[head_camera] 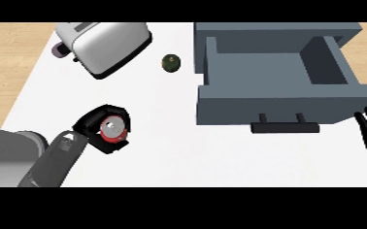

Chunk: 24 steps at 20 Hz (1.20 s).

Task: Pick up the can, place it into the drawer and close the drawer

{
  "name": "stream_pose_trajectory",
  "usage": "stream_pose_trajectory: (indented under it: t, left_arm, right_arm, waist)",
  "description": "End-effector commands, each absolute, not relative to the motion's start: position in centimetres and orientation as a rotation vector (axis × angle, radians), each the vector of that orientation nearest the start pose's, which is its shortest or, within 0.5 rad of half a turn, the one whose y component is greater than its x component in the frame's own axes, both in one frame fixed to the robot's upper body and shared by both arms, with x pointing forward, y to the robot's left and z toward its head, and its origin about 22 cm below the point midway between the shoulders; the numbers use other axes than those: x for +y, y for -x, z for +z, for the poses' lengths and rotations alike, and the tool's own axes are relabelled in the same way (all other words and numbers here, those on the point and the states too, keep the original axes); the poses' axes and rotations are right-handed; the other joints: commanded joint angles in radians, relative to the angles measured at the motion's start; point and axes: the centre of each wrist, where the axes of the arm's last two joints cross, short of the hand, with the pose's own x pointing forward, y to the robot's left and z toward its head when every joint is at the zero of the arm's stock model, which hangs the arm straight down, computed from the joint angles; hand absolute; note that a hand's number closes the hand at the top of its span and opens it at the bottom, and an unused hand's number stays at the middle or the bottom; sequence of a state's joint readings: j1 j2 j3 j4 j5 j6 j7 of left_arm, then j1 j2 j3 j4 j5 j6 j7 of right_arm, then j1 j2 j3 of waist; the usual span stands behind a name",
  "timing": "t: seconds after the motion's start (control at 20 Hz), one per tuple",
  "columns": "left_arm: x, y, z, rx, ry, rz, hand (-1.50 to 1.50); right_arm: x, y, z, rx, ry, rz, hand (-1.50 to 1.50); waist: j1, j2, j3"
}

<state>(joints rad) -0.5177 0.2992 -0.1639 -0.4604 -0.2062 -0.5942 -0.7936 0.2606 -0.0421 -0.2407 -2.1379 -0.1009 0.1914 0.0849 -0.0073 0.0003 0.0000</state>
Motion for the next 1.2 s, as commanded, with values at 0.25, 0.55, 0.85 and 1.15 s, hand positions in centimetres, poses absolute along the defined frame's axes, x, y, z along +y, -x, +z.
stream_pose_trajectory:
  t: [0.25, 0.55, 0.85, 1.15]
  left_arm:
    - [30.4, -31.1, -9.2, -1.593, 0.413, -0.319, 1.50]
    - [28.0, -32.4, -8.6, -1.658, 0.006, 0.117, 1.50]
    - [24.0, -34.1, -2.0, -1.704, 0.037, 0.038, 1.50]
    - [19.9, -32.8, 3.3, -1.790, 0.035, -0.026, 1.50]
  right_arm:
    - [-30.1, -15.6, 9.6, -1.810, 0.177, -0.039, -1.50]
    - [-30.6, -14.3, 8.4, -1.805, 0.185, -0.051, -1.50]
    - [-31.2, -13.9, 10.0, -1.825, 0.200, -0.051, -1.50]
    - [-30.8, -13.2, 10.8, -1.843, 0.202, -0.036, -1.50]
  waist:
    - [0.037, -0.005, 0.001]
    - [0.022, -0.009, 0.003]
    - [0.024, -0.011, 0.002]
    - [0.013, -0.007, 0.001]
